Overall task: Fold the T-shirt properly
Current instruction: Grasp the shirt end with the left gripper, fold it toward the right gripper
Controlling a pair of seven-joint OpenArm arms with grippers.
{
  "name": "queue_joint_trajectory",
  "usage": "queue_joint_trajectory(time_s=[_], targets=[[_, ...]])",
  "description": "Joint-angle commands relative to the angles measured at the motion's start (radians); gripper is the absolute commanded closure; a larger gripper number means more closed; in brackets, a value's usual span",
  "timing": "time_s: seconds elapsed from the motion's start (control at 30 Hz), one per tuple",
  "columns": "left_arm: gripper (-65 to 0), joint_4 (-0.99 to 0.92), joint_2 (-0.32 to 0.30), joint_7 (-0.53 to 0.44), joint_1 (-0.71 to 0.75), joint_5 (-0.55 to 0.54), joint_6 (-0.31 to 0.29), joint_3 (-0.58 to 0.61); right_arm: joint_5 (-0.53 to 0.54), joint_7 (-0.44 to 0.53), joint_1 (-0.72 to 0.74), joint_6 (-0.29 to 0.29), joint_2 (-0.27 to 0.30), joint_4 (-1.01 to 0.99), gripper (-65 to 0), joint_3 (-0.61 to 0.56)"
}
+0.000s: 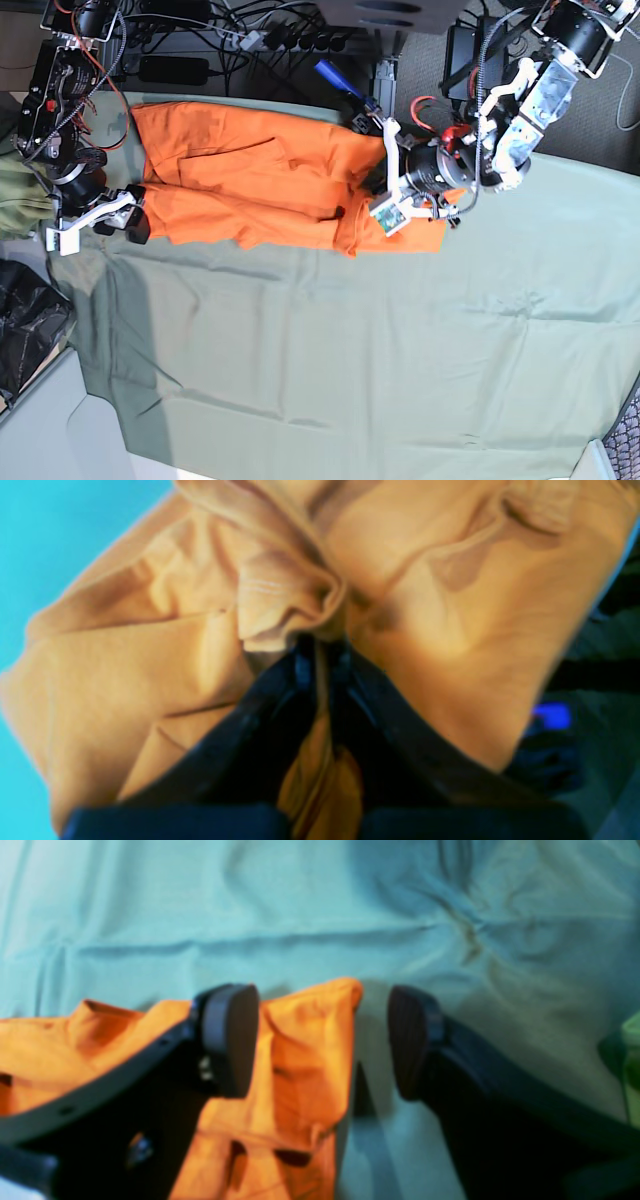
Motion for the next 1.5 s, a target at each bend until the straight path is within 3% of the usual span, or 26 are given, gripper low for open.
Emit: queue_joint_trajectory(time_s=[0.0,0.37,0.5,0.6,0.83,1.13,1.3,1.47], targets=[[0.0,0.019,0.015,-0.020,-0.010,-0.014,-0.003,0.014,0.011,0.024,0.011,0.098,0.021,0.014,-40.6,0.009],[-0.3,0.019,0.050,-0.032,-0.014,0.053,-0.004,0.032,0.012,0.027,0.011,0.098,0.021,0.014,-40.7,0.009],[-23.6,0.019,0.047,-0.034,-0.016,0.097,-0.004,0.032,0.012,0.027,0.011,0.098,0.021,0.014,-40.6,0.009],[-32.1,0.019,0.047,-0.027,-0.016,0.096,-0.035,0.032,0.013,0.027,0.011,0.098,0.021,0.014,-40.7,0.009],[-32.0,0.146,0.022,0.015,-0.016,0.133,-0.034,0.003,0.046,0.026,0.011,0.099,0.017,0.014,-40.7,0.008],[-32.0,0.222,-0.101,0.019,-0.015,0.154,-0.013,-0.066,0.045,0.027,0.011,0.100,-0.046,0.014,-40.7,0.006],[-32.0,0.223,-0.177,0.027,0.009,0.156,0.016,-0.154,0.045,0.027,0.011,0.100,-0.048,0.014,-40.6,0.003],[-32.0,0.270,-0.235,0.042,0.071,0.101,0.007,-0.201,0.045,0.027,0.011,0.100,-0.048,0.014,-40.6,0.003]])
